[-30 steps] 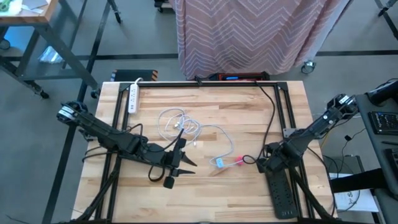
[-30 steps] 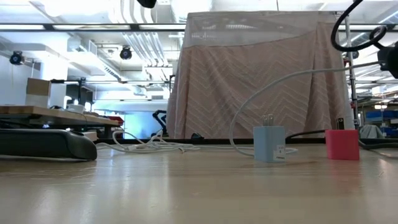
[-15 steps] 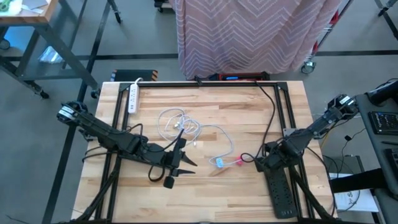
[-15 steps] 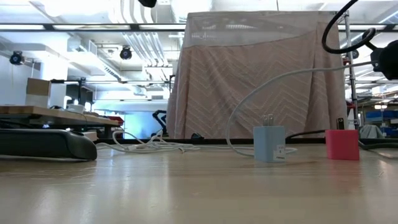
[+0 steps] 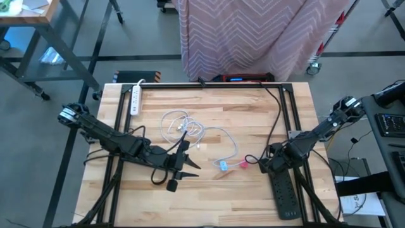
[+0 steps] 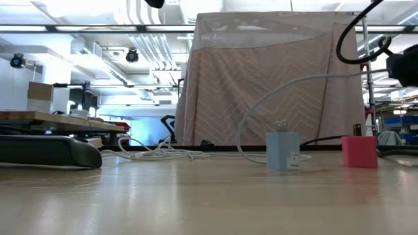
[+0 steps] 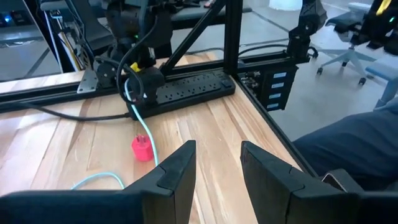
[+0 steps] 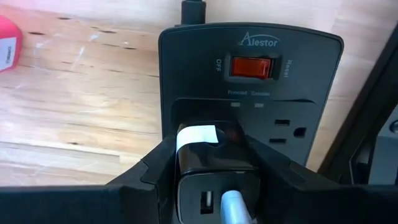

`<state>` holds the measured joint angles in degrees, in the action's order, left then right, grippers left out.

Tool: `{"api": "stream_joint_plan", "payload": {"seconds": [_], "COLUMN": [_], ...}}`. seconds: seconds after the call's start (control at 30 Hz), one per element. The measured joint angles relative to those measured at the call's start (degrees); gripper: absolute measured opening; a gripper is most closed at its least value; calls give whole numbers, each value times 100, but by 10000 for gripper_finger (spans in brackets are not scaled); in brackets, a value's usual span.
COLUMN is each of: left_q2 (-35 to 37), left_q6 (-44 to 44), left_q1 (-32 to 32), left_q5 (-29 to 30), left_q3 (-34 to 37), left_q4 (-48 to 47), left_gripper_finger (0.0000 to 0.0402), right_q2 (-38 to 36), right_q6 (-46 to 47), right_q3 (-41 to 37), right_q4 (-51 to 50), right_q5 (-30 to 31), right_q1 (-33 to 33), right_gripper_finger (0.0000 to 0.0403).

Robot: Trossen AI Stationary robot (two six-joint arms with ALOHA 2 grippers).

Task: Plug in charger cables
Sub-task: Insert the black charger adapter into the right black outlet extension

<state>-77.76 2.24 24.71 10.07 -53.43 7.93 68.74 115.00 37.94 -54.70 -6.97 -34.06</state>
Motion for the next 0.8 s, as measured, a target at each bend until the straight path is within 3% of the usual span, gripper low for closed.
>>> {"api": "stream_joint_plan", "payload": {"seconds": [0.23,0.67,0.8], "left_q2": [3,4,4], "left_q6": [2,-193,-195], "left_q1": [0,-24,-24], "left_q5": [0,2,6], "left_q3": [-112,-195,-195], "left_q4": [28,12,8], "left_gripper_finger": [114,114,114], "right_q2": [60,106,108], "right_q6": [120,49,-86], "right_q3": [-328,-337,-338], "right_q4": [554,429,351], "right_q5": [-54,47,34], "right_q1": [-1,-2,-2], "right_gripper_finger": [135,135,183]}}
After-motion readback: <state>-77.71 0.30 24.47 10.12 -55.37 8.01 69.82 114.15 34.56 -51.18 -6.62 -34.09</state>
